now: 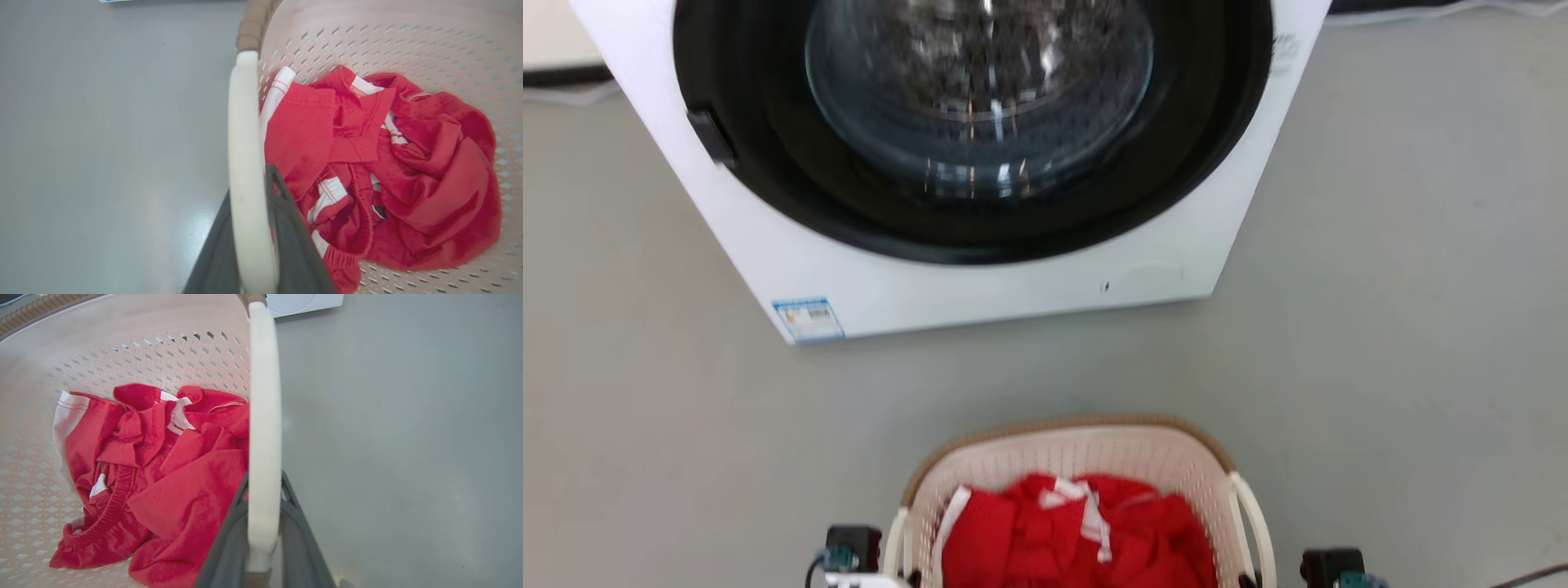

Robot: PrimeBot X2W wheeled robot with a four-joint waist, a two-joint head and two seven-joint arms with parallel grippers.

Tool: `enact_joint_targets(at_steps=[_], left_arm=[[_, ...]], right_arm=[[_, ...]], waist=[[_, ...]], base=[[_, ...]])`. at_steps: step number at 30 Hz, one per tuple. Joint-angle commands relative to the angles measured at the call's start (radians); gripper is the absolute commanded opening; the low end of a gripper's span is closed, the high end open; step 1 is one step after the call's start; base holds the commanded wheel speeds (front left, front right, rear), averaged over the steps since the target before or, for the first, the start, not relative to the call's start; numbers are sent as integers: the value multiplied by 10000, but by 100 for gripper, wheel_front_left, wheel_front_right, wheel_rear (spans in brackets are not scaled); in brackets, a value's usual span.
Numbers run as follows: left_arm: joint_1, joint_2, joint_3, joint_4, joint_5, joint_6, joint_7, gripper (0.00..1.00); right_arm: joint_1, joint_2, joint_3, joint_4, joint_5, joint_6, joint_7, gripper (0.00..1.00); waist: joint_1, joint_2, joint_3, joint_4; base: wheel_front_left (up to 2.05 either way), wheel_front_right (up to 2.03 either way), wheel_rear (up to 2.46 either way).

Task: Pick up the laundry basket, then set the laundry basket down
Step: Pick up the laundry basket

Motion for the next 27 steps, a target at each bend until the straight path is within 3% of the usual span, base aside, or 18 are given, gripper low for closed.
enact_joint_targets(at_steps=[1, 14, 27], left_arm=[[177, 468, 135, 112, -24, -70, 30, 0], [661, 512, -213, 221, -436, -70, 908, 0], [800, 502, -332, 299, -775, -71, 1024, 0]], right_arm=[[133, -344, 133, 188, 134, -17, -95, 0], [135, -344, 1069, 774, 1168, -17, 489, 0], [-360, -344, 1922, 893, 1733, -17, 586, 0]], waist=[[0, 0, -739, -185], [0, 0, -2058, -409], [0, 0, -2419, -536]], base=[[0, 0, 0], [0, 0, 0], [0, 0, 0]])
